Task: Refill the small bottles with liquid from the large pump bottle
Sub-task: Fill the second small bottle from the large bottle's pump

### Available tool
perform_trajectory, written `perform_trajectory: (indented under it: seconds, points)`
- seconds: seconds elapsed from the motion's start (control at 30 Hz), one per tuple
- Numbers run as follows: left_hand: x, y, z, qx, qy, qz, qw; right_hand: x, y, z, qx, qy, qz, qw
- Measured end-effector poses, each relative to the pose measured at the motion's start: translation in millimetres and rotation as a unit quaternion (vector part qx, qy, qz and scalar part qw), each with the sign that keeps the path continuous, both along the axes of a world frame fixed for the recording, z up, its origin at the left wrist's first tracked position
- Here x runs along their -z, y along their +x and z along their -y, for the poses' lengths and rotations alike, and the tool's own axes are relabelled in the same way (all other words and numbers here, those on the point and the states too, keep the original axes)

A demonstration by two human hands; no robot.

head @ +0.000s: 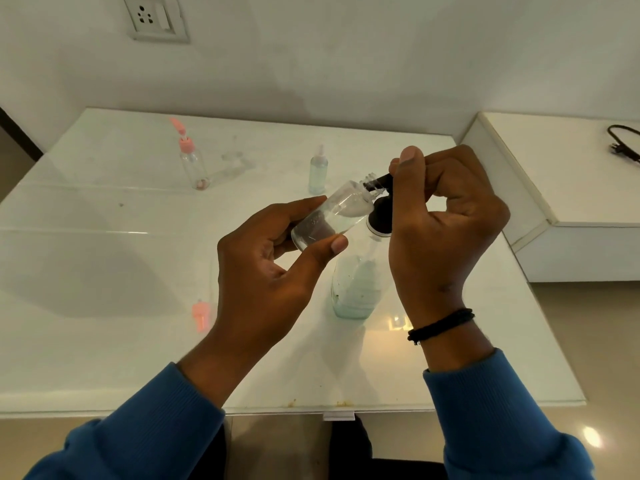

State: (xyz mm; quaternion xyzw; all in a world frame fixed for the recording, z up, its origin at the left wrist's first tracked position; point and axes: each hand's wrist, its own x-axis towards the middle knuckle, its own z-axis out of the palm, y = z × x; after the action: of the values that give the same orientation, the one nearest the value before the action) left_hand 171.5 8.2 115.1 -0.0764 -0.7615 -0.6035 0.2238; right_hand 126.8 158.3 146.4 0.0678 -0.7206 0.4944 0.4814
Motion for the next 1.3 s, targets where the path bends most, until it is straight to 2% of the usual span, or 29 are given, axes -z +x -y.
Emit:
perform_trajectory:
  seconds: [1.3]
  points:
    - [-0.9, 0.3, 1.5, -0.004, -0.012, -0.029, 0.999, 2.0, -0.8, -5.3, -0.008, -0.002, 0.017, 1.000]
